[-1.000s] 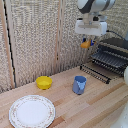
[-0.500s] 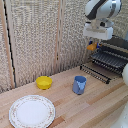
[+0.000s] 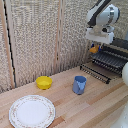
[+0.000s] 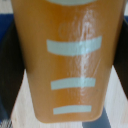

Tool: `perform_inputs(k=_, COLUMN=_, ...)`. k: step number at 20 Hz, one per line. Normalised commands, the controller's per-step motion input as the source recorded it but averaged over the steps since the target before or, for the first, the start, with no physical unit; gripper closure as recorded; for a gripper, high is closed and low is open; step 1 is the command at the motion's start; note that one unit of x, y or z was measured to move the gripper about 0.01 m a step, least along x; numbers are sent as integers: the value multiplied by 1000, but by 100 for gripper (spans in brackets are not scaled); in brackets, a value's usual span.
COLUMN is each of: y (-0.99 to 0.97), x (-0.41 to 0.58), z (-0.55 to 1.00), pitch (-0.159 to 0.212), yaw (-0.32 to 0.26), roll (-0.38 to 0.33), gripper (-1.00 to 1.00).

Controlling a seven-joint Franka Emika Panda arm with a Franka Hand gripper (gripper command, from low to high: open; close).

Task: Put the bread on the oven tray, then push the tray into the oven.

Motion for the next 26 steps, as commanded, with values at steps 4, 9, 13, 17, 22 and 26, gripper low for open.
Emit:
perform_inputs(k=4, y=-855, x=15, z=74, pitch=72, yaw=-61, roll=63, gripper=100)
perform_inputs(k=9, y=-765, x=-2, z=1, pitch=99, yaw=-94, roll=60, gripper=100)
perform_inputs(k=13, y=-701, x=-4, z=8, pitch=65, yaw=-108, roll=41, gripper=100)
perform_inputs(k=17, y=-614, x=0, z=6, pitch=0, yaw=-21, roll=38, gripper=100)
perform_inputs(k=22, y=-507, x=-6, z=42, pitch=-21, yaw=-6, roll=54, gripper=100)
perform_inputs(k=26, y=-268, x=-110, z=19, pitch=-60, yaw=-83, roll=41, gripper=100)
